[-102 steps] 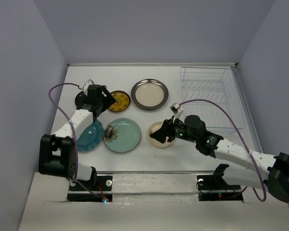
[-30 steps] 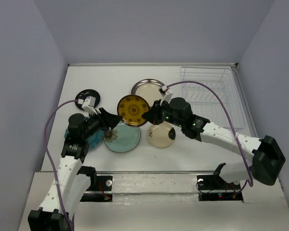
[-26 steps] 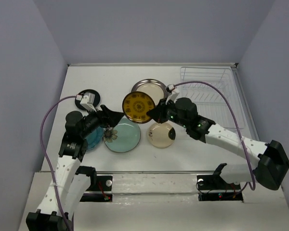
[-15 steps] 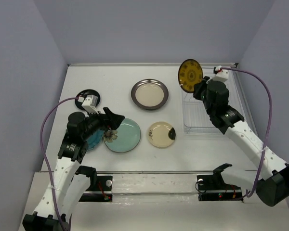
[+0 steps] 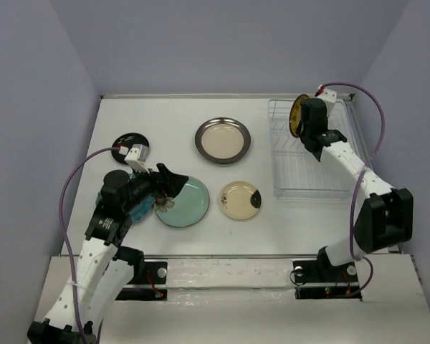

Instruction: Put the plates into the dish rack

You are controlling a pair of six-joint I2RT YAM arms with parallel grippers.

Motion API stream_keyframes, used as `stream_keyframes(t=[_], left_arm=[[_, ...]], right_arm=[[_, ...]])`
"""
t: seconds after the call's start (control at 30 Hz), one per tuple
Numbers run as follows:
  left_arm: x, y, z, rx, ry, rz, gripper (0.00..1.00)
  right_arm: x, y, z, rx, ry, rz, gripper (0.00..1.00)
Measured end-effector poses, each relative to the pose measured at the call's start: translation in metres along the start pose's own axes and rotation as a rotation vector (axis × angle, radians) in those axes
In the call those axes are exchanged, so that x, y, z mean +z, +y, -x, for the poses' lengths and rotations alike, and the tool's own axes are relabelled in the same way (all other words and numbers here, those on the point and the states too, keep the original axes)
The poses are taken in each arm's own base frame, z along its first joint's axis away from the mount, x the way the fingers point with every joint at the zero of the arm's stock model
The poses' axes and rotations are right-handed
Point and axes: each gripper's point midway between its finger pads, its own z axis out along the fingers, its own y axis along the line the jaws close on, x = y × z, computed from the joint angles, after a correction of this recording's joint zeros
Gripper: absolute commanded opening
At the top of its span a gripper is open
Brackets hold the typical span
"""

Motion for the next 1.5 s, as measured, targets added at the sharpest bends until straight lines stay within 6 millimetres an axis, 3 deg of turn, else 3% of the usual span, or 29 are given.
stream_keyframes(t=[0.1,0.3,0.5,0.53,0.7,0.77,0.87,1.0,1.13,1.23,1.37,1.5], left_arm=[[-0.001,0.000,0.000,0.001,-0.003,0.000,0.99],[-0.002,0.000,0.002,0.003,-0.010,0.006,0.99],[-0.002,0.000,0.002,0.003,-0.014,0.008,0.99],[-0.002,0.000,0.002,0.003,-0.014,0.008,0.99],[-0.002,0.001,0.002,0.003,-0.016,0.011,0.99],[-0.002,0.001,0.002,0.003,-0.016,0.012,0.99],[-0.002,0.001,0.003,0.003,-0.017,0.013,0.99],[-0.002,0.001,0.003,0.002,-0.017,0.015,0.99],[-0.002,0.002,0.003,0.002,-0.017,0.016,0.99],[-0.002,0.002,0.003,0.001,-0.018,0.019,0.99],[-0.003,0.003,0.003,0.001,-0.021,0.022,0.99],[-0.006,0.004,0.007,0.005,-0.041,0.032,0.99]], right_arm=[[0.014,0.006,-0.013,-0.022,0.049,-0.001,0.07],[0.026,0.018,-0.019,-0.018,0.085,0.014,0.07],[0.042,0.026,-0.047,-0.025,0.156,0.018,0.08],[0.044,0.027,-0.050,-0.026,0.163,0.020,0.18],[0.045,0.030,-0.054,-0.011,0.174,0.030,0.47],[0.044,0.031,-0.053,-0.012,0.175,0.038,0.53],[0.038,0.035,-0.047,-0.008,0.171,0.072,0.54],[0.015,0.044,-0.026,0.005,0.138,0.144,0.53],[-0.023,0.065,0.000,0.011,0.082,0.272,0.53],[-0.069,0.104,0.006,-0.022,0.069,0.474,0.55],[-0.130,0.169,-0.028,-0.100,0.155,0.805,0.58],[-0.176,0.214,-0.103,-0.202,0.339,1.045,0.62]])
